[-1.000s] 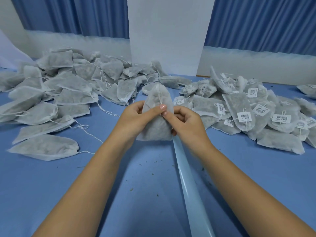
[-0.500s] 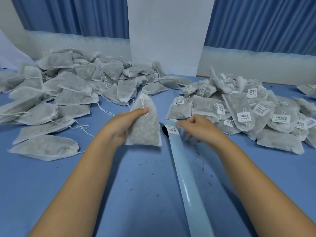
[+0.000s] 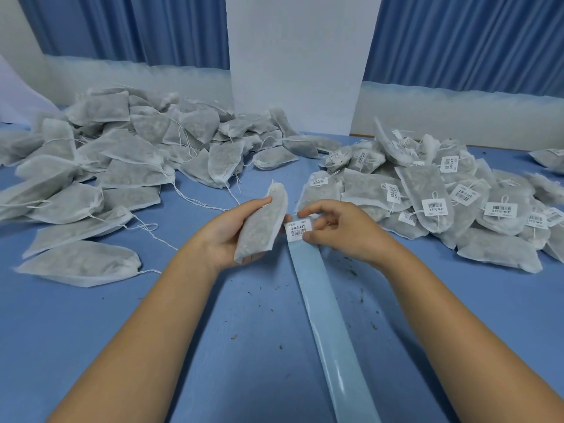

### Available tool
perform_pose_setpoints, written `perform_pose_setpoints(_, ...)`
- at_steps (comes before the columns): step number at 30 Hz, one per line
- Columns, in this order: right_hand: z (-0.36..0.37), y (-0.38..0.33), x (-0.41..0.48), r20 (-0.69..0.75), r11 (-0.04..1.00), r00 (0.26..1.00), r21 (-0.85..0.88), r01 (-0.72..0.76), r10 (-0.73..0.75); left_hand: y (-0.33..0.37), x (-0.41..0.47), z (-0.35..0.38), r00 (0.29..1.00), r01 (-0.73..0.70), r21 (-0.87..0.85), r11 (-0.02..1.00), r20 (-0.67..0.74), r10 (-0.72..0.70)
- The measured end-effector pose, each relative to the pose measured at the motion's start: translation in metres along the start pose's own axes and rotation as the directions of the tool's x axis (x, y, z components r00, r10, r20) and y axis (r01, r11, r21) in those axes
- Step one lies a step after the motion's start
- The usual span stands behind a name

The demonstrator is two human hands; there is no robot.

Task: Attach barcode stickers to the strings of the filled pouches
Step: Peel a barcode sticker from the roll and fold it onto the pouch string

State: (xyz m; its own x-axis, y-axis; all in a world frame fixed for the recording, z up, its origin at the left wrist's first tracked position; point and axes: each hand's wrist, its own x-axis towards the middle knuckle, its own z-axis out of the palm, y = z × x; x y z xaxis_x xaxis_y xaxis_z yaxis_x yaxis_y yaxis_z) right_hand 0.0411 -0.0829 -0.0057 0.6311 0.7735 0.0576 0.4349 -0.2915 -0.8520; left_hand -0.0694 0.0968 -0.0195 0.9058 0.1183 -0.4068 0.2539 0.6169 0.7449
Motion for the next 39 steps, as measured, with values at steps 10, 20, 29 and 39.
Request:
perform_pose_setpoints(10, 0.008, 0.002, 0.001, -0.166, 0.921, 0.945, -0.322, 0.219, -0.283, 0.001, 0.000, 0.002, 0.999, 0.037, -0.045, 0.998, -0.019, -0.038)
perform_pose_setpoints(20, 0.011, 0.002, 0.000, -0.148, 0.931, 0.948, -0.282, 0.232, -0.282, 0.001, 0.004, -0.005, 1.000, 0.027, 0.006, 1.000, -0.004, -0.027)
perform_pose_setpoints(29, 0.013, 0.004, 0.001, -0.190, 0.896, 0.931, -0.383, 0.224, -0.313, 0.001, -0.001, 0.003, 1.000, 0.014, -0.014, 1.000, -0.020, -0.014)
perform_pose_setpoints(39, 0.015, 0.002, 0.000, -0.205, 0.876, 0.914, -0.418, 0.241, -0.349, 0.001, 0.001, 0.001, 1.000, 0.000, 0.010, 1.000, 0.013, 0.000)
